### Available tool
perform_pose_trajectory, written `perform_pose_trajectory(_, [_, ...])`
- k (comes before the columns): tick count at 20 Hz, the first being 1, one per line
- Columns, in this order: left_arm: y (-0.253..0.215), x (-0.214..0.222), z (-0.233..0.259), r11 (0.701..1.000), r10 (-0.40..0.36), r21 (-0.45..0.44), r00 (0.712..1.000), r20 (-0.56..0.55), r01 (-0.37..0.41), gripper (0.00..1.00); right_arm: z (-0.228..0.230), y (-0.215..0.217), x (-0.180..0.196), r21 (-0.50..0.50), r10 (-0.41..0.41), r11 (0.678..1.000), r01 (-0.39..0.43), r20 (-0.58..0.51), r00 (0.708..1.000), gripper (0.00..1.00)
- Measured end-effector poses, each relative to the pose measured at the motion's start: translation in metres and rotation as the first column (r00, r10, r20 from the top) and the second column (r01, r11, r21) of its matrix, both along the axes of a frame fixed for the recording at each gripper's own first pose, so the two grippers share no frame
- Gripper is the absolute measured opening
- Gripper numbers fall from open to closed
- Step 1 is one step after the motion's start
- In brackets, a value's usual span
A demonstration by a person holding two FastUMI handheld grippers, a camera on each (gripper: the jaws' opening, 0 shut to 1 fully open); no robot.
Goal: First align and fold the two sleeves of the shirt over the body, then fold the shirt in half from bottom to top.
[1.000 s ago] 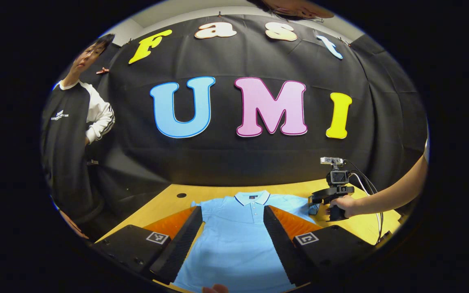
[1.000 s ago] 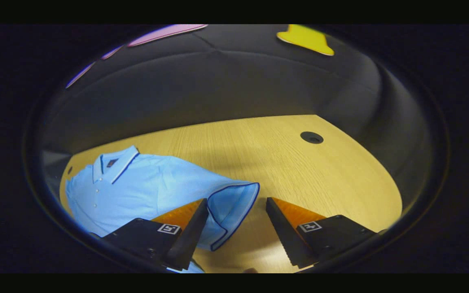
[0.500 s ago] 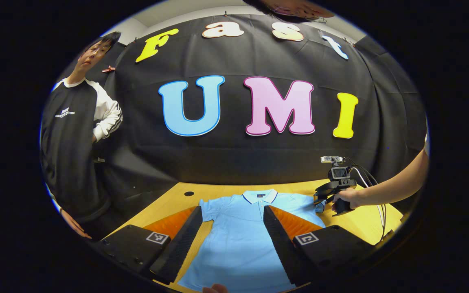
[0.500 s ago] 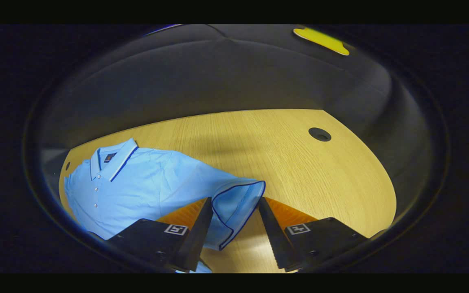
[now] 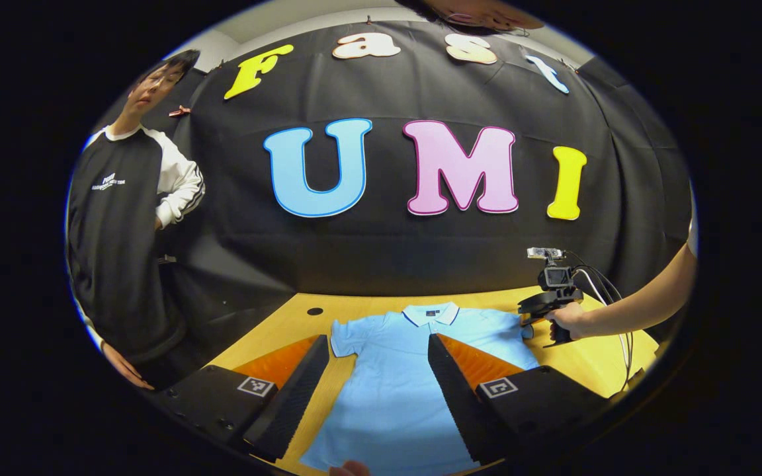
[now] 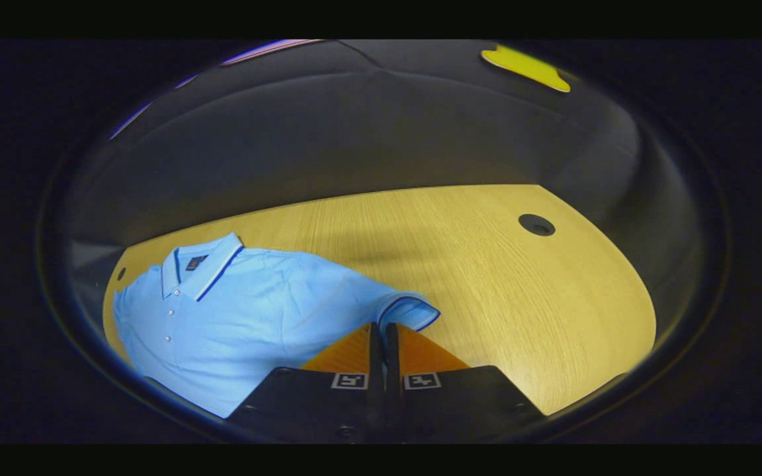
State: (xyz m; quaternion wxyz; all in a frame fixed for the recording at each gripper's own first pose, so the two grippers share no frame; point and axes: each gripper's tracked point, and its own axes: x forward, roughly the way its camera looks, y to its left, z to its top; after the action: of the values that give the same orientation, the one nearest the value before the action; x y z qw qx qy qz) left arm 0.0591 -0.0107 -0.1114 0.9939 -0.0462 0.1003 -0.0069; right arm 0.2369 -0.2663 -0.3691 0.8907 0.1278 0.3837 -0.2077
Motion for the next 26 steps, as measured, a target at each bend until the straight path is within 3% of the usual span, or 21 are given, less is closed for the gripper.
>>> perform_pose_trajectory(2, [0.005,0.001,-0.002,1.000,0.005,-0.013,1.000,-0.001,-0.005,0.97,0.009,0.000,0.001,-0.029,0.006,1.000,-0.006,0.014,1.000,0.05])
perform_pose_trajectory(3, [0.008,0.001,-0.002,1.000,0.008,-0.017,1.000,0.001,-0.008,0.97,0.016,0.003,0.005,-0.050,0.019,0.999,-0.018,0.028,0.999,0.11])
perform_pose_trajectory(4, [0.011,0.002,-0.003,1.000,0.009,-0.022,1.000,0.001,-0.009,0.92,0.024,0.007,0.007,-0.060,0.030,0.998,-0.027,0.045,0.999,0.00])
perform_pose_trajectory(5, [0.013,0.002,-0.003,1.000,0.007,-0.026,1.000,0.003,-0.007,0.96,0.031,0.014,0.010,-0.054,0.036,0.998,-0.032,0.059,0.998,0.00])
perform_pose_trajectory(8, [0.024,0.001,-0.005,1.000,0.006,-0.025,1.000,0.007,-0.006,0.96,0.042,0.040,0.018,-0.032,0.053,0.998,-0.050,0.090,0.995,0.10])
perform_pose_trajectory(10, [0.032,-0.002,-0.006,1.000,0.009,-0.026,1.000,0.005,-0.009,0.96,0.046,0.062,0.023,-0.017,0.082,0.997,-0.081,0.105,0.991,0.00])
perform_pose_trajectory(11, [0.035,-0.003,-0.008,1.000,0.012,-0.027,1.000,0.003,-0.011,0.96,0.049,0.073,0.025,-0.012,0.100,0.995,-0.099,0.112,0.989,0.05])
perform_pose_trajectory(12, [0.039,-0.004,-0.008,1.000,0.015,-0.028,1.000,0.003,-0.014,0.96,0.053,0.086,0.029,-0.004,0.117,0.993,-0.118,0.127,0.985,0.00])
perform_pose_trajectory(16, [0.052,-0.010,-0.008,0.999,0.027,-0.029,1.000,0.005,-0.026,0.97,0.060,0.141,0.042,0.035,0.192,0.979,-0.199,0.151,0.970,0.05])
perform_pose_trajectory(19, [0.063,-0.015,-0.010,0.998,0.047,-0.034,0.999,0.002,-0.047,0.96,0.057,0.180,0.049,0.047,0.246,0.966,-0.255,0.147,0.958,0.00])
perform_pose_trajectory(20, [0.066,-0.017,-0.010,0.998,0.054,-0.034,0.999,0.001,-0.054,0.96,0.057,0.192,0.051,0.052,0.263,0.961,-0.273,0.148,0.953,0.05])
perform_pose_trajectory(21, [0.069,-0.017,-0.011,0.998,0.060,-0.035,0.998,0.000,-0.060,0.96,0.057,0.203,0.052,0.058,0.278,0.956,-0.289,0.146,0.949,0.00])
perform_pose_trajectory(22, [0.071,-0.019,-0.011,0.997,0.064,-0.036,0.998,-0.002,-0.064,0.96,0.055,0.215,0.053,0.067,0.291,0.951,-0.303,0.143,0.946,0.05])
perform_pose_trajectory(23, [0.073,-0.022,-0.013,0.997,0.069,-0.036,0.998,-0.005,-0.070,0.92,0.052,0.225,0.053,0.075,0.303,0.946,-0.315,0.139,0.943,0.00])
perform_pose_trajectory(24, [0.076,-0.022,-0.013,0.996,0.075,-0.036,0.997,-0.008,-0.076,0.96,0.046,0.237,0.054,0.087,0.317,0.940,-0.330,0.130,0.939,0.05])
perform_pose_trajectory(26, [0.079,-0.024,-0.015,0.996,0.083,-0.043,0.996,-0.010,-0.084,0.96,0.035,0.253,0.052,0.101,0.344,0.929,-0.355,0.109,0.932,0.00])
